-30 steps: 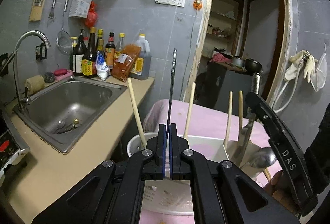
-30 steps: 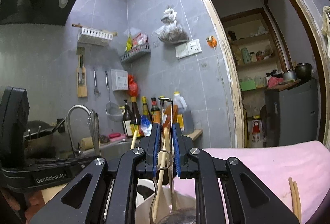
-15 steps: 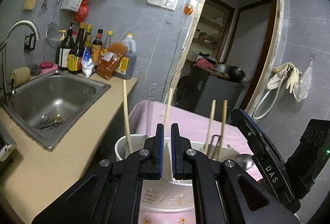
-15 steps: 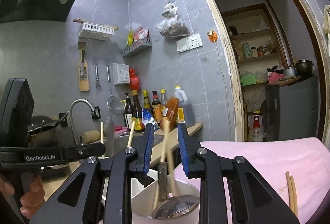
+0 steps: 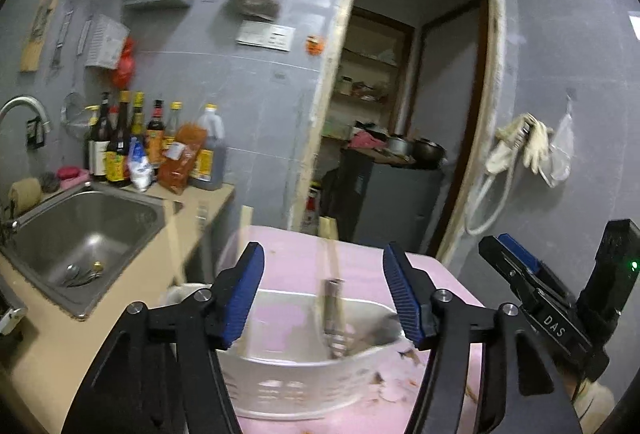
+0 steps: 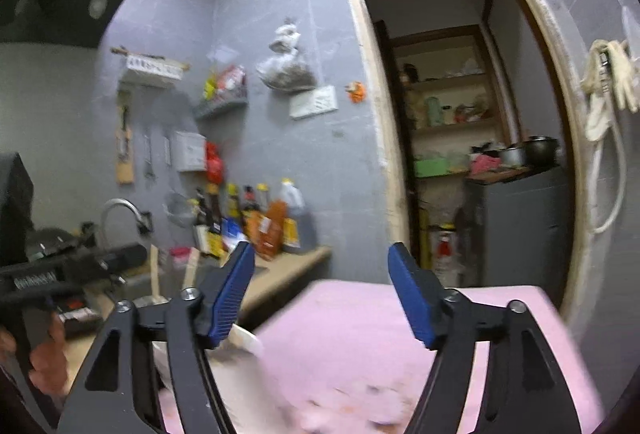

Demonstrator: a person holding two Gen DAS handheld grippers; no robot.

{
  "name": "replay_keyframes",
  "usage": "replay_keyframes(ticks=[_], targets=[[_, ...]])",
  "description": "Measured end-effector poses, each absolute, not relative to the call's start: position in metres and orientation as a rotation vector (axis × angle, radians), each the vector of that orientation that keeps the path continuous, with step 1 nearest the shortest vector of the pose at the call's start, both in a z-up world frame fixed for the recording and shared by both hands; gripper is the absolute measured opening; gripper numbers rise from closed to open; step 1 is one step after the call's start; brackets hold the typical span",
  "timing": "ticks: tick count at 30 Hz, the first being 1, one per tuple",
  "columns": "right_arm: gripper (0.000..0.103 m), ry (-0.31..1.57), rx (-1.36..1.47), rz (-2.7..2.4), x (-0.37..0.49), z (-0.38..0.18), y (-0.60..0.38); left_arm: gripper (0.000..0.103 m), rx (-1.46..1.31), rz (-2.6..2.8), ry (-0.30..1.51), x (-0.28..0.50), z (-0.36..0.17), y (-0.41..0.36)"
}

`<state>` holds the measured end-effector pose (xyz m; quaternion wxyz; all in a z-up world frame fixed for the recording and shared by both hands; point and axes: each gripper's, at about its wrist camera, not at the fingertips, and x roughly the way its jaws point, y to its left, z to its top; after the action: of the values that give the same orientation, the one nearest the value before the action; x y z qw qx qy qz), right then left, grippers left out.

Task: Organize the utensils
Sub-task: 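Move both grippers back over the last two chopsticks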

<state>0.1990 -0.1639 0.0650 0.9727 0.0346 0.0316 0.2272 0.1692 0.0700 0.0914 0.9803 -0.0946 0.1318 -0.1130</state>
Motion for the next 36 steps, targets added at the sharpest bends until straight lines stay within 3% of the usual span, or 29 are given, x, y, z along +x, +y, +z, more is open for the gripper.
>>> replay_keyframes(ticks=[5,15,25,36], targets=[[0.076,0.141,0.016,0.355,0.191,0.058,-0.217,0.063,-0.139,-0.307,0.314,0.174,0.082,0.031],[0.076,0.424,-0.014,0.248,0.18,0.018,-0.292,0.063,0.008,-0.444,0.52,0.186,0.042,-0.049],[0.069,0.656,-0.123,0.357,0.164,-0.024,-0.278,0.063,0.048,-0.471,0.704,0.207,0.005,-0.086],[0.062,0.801,-0.243,0.423,0.177,-0.048,-0.241,0.063,-0.023,-0.431,0.878,0.234,-0.03,-0.075]])
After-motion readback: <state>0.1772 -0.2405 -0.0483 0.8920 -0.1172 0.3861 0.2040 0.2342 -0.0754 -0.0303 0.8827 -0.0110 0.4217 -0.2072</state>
